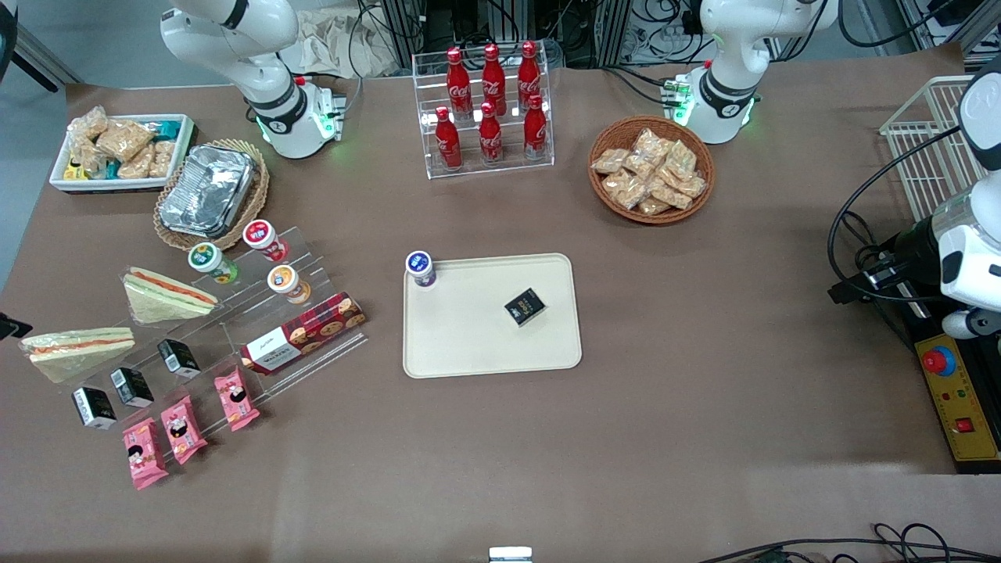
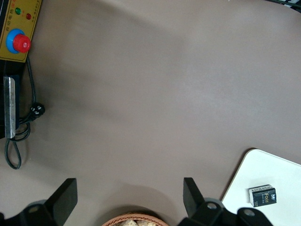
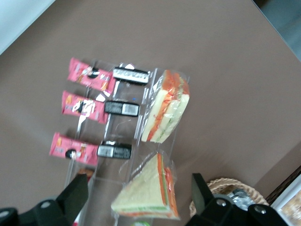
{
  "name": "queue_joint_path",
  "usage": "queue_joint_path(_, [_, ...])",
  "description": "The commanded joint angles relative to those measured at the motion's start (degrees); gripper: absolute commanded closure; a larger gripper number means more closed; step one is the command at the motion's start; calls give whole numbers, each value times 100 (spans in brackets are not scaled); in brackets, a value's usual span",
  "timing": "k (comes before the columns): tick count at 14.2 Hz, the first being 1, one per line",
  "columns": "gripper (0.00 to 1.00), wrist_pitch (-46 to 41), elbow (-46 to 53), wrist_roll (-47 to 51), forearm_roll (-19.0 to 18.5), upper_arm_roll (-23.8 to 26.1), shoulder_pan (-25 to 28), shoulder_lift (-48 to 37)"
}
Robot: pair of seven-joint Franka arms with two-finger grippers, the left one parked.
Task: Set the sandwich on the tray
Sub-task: 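Move the right gripper toward the wrapped sandwiches on the acrylic rack, then close the right gripper on the lowest wrapped triangle sandwich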
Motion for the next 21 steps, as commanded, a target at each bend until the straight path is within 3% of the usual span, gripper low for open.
queue_joint_path(1, [2,237,25,455,120,-21,-282,284])
queue_joint_path(3, [2,326,-18,446,716,-21,-520,434])
queue_joint_path(9, [2,642,-89,446,841,-12,-722,944])
queue_joint_path(14, [3,871,-98,-45,1500,6,-1004,1339])
queue_joint_path(17, [4,880,-98,-55,1536,6,-1013,1419])
queue_joint_path(19, [14,993,-98,-46,1658,6,-1013,1489])
queue_joint_path(21, [38,1003,-98,-72,1712,14,-1022,1498])
